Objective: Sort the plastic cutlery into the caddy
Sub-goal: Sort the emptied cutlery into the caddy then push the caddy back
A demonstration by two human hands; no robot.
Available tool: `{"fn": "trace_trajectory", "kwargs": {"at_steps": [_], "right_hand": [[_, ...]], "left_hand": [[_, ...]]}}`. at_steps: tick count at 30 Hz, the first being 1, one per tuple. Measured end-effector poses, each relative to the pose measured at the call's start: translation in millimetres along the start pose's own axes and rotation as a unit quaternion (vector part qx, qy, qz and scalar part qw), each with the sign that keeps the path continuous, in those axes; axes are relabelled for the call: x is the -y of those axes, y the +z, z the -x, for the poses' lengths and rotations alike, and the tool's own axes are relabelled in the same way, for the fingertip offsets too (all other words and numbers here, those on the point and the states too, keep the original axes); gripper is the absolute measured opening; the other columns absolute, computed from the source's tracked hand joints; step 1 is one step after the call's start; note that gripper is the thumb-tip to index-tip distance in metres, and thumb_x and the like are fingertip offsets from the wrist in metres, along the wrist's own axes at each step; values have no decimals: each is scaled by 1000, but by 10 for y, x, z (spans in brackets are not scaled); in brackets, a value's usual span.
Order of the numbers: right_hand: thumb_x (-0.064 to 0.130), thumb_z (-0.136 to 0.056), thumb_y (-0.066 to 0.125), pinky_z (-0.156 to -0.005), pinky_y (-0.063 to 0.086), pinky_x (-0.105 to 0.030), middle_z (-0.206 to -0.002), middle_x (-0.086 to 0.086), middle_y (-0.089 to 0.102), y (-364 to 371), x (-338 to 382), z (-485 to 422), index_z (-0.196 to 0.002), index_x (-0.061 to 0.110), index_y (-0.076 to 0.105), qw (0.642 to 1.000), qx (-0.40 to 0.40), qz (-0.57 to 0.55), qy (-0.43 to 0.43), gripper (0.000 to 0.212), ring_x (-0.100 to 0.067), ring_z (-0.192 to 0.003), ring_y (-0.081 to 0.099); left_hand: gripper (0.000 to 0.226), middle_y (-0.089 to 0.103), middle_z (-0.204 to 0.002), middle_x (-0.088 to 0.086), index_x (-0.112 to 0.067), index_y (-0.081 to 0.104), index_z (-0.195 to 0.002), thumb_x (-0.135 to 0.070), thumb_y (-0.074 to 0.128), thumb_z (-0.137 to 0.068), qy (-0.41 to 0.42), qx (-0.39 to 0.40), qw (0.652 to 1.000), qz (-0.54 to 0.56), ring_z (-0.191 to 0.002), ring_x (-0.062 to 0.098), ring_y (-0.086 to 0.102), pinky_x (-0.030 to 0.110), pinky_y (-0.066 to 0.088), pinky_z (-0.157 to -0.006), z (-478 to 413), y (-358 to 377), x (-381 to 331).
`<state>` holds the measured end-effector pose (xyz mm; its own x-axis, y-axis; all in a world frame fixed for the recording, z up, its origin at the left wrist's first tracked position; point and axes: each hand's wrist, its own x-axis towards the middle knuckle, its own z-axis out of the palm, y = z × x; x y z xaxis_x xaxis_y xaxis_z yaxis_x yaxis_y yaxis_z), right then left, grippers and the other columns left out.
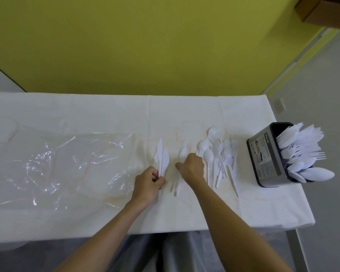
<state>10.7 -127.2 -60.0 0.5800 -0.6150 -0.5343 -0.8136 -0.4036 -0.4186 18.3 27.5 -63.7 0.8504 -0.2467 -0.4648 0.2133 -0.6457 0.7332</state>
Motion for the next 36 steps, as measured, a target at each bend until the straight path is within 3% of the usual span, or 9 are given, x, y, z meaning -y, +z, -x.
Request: {"fn": "trace_trajectory", "kwargs": {"at_steps": [5, 10, 12, 15, 18, 22, 25, 31, 36], "right_hand": [[17, -84, 64, -45, 30, -23, -63, 0, 39, 41, 15, 136, -65, 13, 35, 999, 2, -34, -17, 36, -12, -51, 37], [18, -82, 63, -61, 51, -33, -73, -11, 68, -223, 18, 270, -91, 7, 58, 983, -47, -150, -91, 15, -27, -69, 66], [19, -85, 63, -63, 51, -31, -71, -9, 69, -360, 17, 298, -90, 11, 65, 970, -82, -191, -127, 9, -24, -69, 67], [21, -89, 65, -58, 47, -15, -70, 0, 68, -461, -19, 302, -83, 12, 67, 955, -104, -226, -163, 11, -5, -65, 63], [16, -90, 66, -60, 48, -12, -77, 1, 68, -363, -145, 293, -84, 9, 66, 957, -72, -222, -172, 9, -1, -69, 62], [17, -87, 71, -64, 49, -14, -83, -5, 69, -252, -230, 309, -85, 2, 65, 963, -20, -212, -166, 16, -9, -75, 65], [24, -85, 73, -65, 49, -16, -83, -3, 72, -618, -237, 337, -86, 3, 69, 960, -38, -229, -157, 21, -12, -77, 67], [26, -83, 76, -70, 59, -26, -74, -1, 76, -2025, -637, 506, -82, 10, 76, 918, -143, -343, -139, 16, -9, -71, 73], [15, -80, 79, -74, 61, -35, -81, -18, 75, -2991, -1148, 327, -82, 4, 72, 887, -205, -406, -82, 13, -19, -65, 72]], "left_hand": [[12, 67, -72, 12, -5, 54, -77, -12, 63, -81, 3, 3, 1000, 5, -66, 19, 65, 18, 42, -55, 11, -80, -12], [3, 61, -64, -5, -12, 62, -81, -9, 62, -80, 37, 0, 999, 18, -59, 11, 53, 17, 40, -57, -11, -138, -137], [9, 69, -73, -5, -13, 63, -74, -9, 61, -81, 67, -12, 997, 38, -60, 5, 53, 14, 40, -57, -22, -139, -215], [9, 73, -85, -3, -10, 64, -78, -12, 61, -86, 101, -19, 992, 76, -71, 5, 62, 13, 45, -65, -30, -116, -321], [10, 73, -87, -3, -10, 65, -82, -17, 62, -89, 123, -39, 990, 63, -77, 7, 66, 18, 49, -70, -61, -35, -351], [19, 70, -74, -2, -9, 62, -75, -21, 65, -89, 134, -60, 989, 1, -73, 11, 67, 19, 48, -62, -76, 60, -211], [17, 69, -68, -3, -8, 65, -75, -18, 66, -89, 143, -35, 989, -19, -70, 14, 68, 23, 50, -63, -79, 165, -239], [8, 68, -73, -15, -19, 70, -84, -11, 70, -84, 178, -34, 983, 21, -68, -5, 62, 2, 42, -62, -20, 381, -857], [6, 72, -80, -13, -24, 70, -89, -20, 67, -86, 233, 18, 970, 65, -78, -2, 68, 19, 53, -69, 66, 782, -1679]]}}
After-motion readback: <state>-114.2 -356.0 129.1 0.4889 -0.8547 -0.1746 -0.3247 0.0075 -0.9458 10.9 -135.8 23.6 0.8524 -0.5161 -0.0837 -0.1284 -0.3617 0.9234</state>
